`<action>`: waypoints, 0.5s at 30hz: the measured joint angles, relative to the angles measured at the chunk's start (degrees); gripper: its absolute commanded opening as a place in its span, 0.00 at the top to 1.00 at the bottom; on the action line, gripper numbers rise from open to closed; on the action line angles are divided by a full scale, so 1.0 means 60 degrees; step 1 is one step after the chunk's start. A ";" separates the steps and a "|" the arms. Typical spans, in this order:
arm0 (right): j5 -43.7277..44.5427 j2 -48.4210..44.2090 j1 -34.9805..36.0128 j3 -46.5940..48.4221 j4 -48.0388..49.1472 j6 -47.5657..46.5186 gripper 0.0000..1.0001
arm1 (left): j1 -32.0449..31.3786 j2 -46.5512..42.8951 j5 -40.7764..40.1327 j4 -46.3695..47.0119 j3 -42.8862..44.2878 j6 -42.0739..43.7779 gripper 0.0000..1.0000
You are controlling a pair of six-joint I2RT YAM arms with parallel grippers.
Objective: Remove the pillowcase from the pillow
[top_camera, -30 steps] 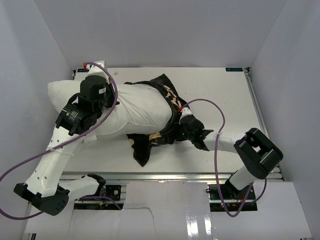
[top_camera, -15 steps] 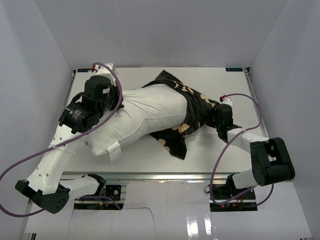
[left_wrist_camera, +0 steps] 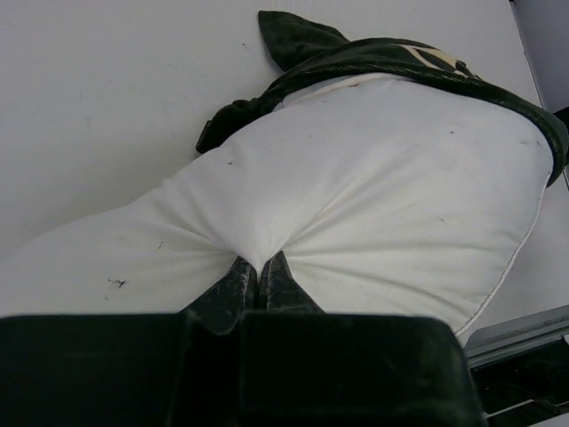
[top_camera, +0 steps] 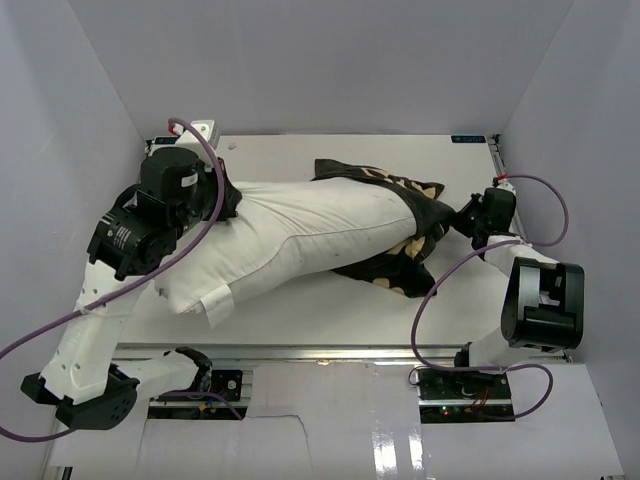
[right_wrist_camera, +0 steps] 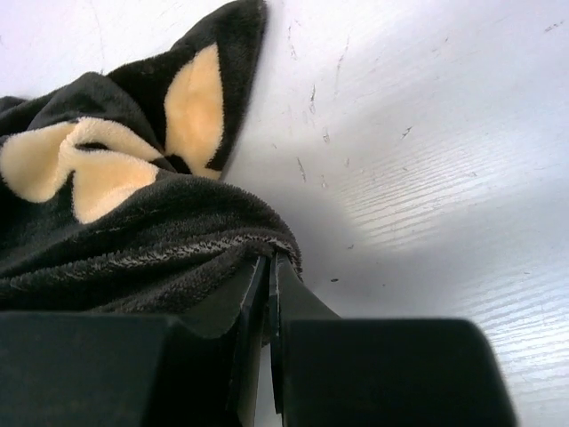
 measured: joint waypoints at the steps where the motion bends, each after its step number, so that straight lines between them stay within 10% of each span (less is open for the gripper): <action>1: -0.0022 0.0007 -0.0040 0.0047 -0.0080 0.0007 0.92 | 0.0000 -0.0007 -0.0007 -0.0076 0.0106 0.0018 1.00; 15: 0.0197 0.1242 -0.0871 0.1614 -0.0907 0.0262 0.92 | -0.0011 -0.0011 -0.0925 -0.1122 0.1377 0.0215 1.00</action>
